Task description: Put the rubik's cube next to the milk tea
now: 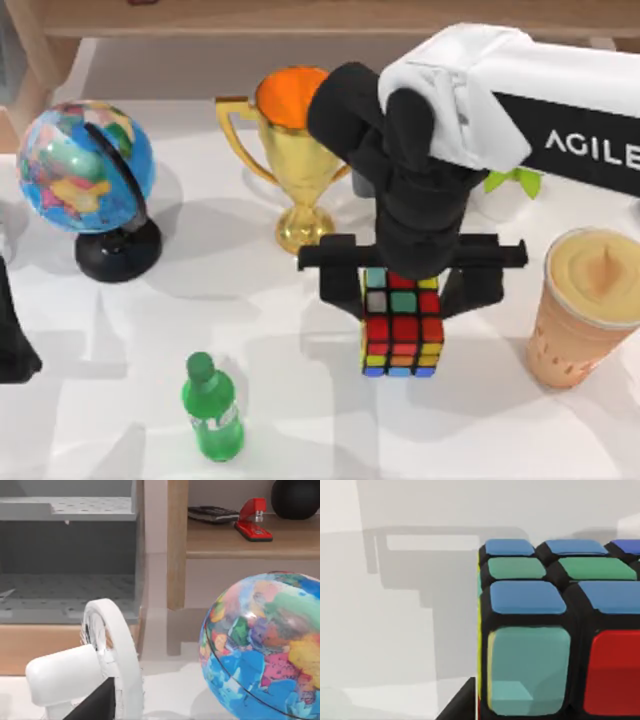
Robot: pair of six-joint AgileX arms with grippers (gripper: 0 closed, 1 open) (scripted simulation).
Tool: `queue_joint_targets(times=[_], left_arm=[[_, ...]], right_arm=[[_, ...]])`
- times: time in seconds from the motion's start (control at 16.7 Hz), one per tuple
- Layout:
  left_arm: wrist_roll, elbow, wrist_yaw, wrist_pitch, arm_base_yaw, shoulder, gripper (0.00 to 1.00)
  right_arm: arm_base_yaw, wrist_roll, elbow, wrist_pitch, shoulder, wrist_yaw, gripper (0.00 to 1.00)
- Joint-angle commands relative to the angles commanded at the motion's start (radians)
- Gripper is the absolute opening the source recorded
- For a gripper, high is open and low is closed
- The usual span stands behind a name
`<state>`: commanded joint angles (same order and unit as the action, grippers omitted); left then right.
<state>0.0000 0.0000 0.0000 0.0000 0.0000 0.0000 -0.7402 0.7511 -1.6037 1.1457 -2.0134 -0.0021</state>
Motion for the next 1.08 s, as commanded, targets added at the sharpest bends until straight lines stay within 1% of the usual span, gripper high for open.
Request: queue_joint_targets(times=[0.6, 1.08], left_arm=[[0.000, 0.000, 0.000, 0.000, 0.000, 0.000, 1.00], [0.000, 0.000, 0.000, 0.000, 0.000, 0.000, 1.00]], right_arm=[[-0.009, 0.003, 0.004, -0.049, 0.017, -0.010, 0.00], [0.005, 0.000, 0.054, -0.063, -0.014, 0.002, 0.00]])
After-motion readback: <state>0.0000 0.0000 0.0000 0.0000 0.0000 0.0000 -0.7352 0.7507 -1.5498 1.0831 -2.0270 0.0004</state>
